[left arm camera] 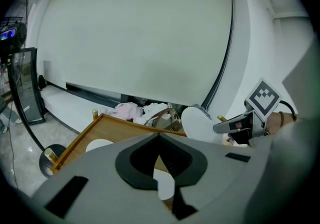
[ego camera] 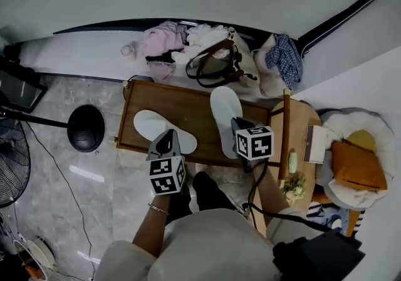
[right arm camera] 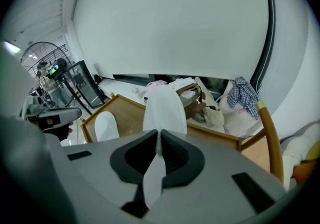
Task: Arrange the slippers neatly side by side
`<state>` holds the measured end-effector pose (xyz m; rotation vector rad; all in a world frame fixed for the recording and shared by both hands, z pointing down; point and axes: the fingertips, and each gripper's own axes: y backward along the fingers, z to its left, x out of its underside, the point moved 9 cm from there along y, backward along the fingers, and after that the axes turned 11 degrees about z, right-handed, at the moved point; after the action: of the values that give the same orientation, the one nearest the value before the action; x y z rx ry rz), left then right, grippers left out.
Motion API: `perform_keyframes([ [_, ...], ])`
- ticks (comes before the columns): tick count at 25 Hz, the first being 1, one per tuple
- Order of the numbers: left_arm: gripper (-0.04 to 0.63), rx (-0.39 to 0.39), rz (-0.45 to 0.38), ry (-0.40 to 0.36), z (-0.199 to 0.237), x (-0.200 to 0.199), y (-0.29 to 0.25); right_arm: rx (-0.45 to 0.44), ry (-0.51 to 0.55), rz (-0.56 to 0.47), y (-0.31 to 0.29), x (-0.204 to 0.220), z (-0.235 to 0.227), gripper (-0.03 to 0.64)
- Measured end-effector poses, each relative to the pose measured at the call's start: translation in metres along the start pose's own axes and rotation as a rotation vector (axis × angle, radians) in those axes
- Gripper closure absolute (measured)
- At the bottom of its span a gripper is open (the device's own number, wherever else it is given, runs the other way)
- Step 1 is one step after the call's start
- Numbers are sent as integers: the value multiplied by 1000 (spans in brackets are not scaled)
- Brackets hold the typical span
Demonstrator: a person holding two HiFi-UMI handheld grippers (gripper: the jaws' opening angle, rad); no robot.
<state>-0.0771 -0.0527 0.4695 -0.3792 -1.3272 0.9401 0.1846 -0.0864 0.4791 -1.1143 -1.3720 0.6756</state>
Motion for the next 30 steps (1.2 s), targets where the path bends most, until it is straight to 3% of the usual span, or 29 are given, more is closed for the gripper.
perform_keyframes([
  [11,581,66,5,-54,-11,-5,4,11,-194,-51,18,16,-4,572],
  [23,581,89,73,-120,-28,-3,-12,4,-395,-48,3,50,-29,572],
  [30,581,91,103,-125,-39,-2,-26,9,-394,-20,-8,58,-41,572],
])
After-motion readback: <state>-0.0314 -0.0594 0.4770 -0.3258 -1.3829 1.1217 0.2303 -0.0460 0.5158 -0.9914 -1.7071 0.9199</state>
